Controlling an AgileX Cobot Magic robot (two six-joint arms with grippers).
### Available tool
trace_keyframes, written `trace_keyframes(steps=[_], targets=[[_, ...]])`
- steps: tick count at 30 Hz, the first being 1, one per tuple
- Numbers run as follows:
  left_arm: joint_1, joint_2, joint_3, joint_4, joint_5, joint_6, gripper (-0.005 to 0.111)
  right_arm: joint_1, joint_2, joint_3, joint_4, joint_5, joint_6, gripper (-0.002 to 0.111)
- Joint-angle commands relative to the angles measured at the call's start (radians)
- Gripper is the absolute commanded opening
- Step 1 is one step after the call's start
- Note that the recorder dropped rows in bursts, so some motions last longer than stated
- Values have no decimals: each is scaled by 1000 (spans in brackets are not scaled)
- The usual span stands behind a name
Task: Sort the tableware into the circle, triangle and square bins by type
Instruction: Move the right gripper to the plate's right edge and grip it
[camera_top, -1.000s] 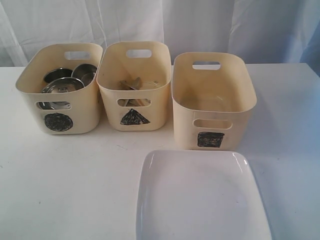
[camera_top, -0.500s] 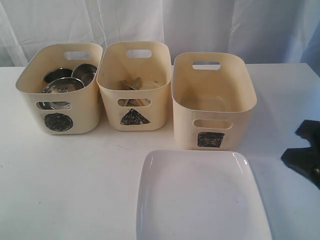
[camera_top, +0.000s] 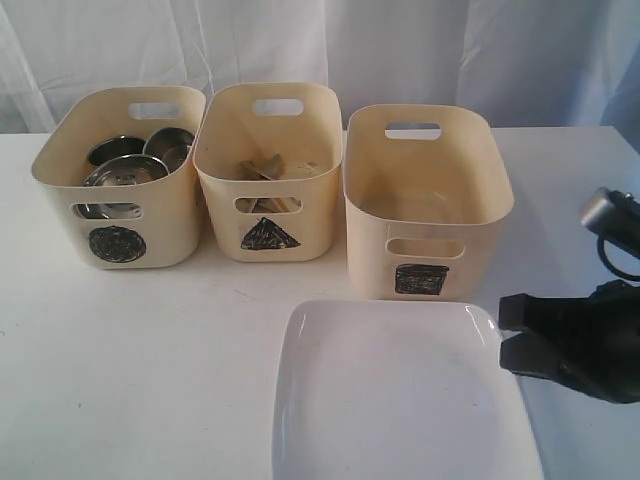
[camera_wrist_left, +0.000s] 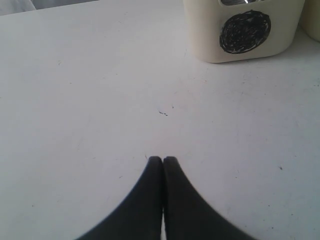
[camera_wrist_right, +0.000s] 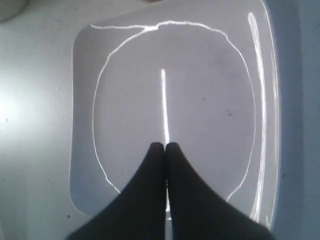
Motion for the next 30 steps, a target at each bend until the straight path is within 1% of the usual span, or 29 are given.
trace_keyframes(steps=[1, 4, 8, 10, 12, 14, 18, 20, 21, 24, 30], targets=[[-4, -3, 4, -6, -1, 0, 0, -49, 63, -38, 0, 25, -70, 0], [-4, -3, 4, -6, -1, 0, 0, -114, 96, -77, 0, 81, -124, 0], [-4, -3, 4, -6, -1, 0, 0, -231, 155, -125, -4, 207, -247, 0], [-4, -3, 4, -6, -1, 0, 0, -266, 188, -134, 3, 243, -267, 0], [-4, -3, 4, -6, -1, 0, 0, -294, 225, -140, 14, 291, -345, 0], [-4, -3, 4, -6, -1, 0, 0, -327, 272, -143, 67, 366, -436, 0], [-4, -3, 4, -6, -1, 0, 0, -387, 359, -143, 271, 485, -597, 0], [-4, -3, 4, -6, -1, 0, 0, -422, 403, -147, 291, 576, -727, 0], [-4, -3, 4, -6, -1, 0, 0, -437, 430, -152, 272, 594, -796, 0], [-4, -3, 4, -6, -1, 0, 0, -460, 491, -152, 272, 594, -782, 0], [-4, -3, 4, -6, -1, 0, 0, -506, 546, -154, 269, 571, -878, 0]])
